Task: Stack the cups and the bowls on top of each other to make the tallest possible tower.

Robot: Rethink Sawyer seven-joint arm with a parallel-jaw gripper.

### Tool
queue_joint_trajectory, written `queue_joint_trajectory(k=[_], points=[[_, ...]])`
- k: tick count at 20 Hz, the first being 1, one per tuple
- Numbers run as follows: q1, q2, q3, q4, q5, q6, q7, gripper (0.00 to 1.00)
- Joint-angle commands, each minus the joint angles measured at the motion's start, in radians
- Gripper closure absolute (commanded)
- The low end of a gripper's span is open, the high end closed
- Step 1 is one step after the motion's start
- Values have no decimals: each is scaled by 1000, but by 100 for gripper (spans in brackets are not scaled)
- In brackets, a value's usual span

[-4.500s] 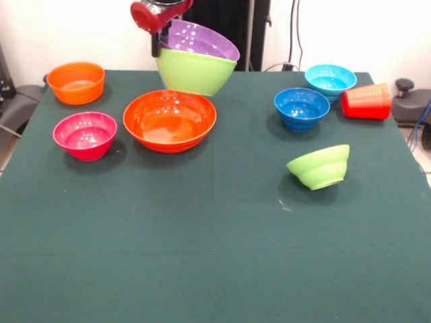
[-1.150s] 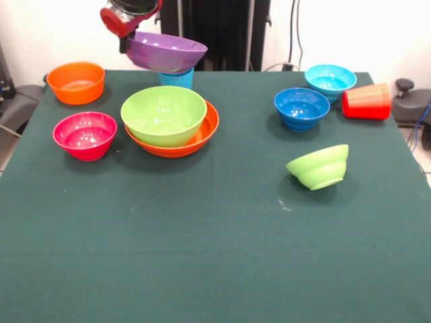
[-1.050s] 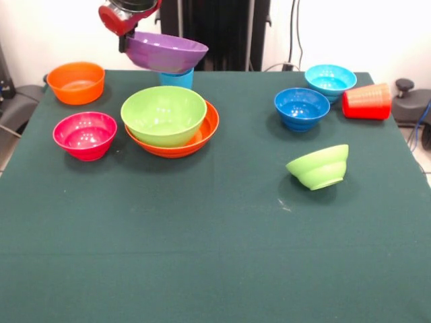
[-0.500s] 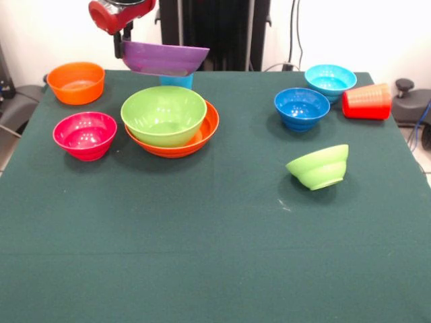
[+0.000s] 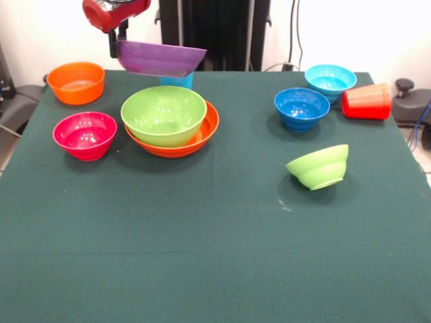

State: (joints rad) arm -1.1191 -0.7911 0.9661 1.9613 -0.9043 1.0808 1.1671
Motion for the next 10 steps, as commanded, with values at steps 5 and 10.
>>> queue_joint_trajectory(k=[5, 10], points=[[-13, 33, 26, 35, -41, -63, -280, 100], [-47, 31, 39, 43, -29, -65, -289, 100]])
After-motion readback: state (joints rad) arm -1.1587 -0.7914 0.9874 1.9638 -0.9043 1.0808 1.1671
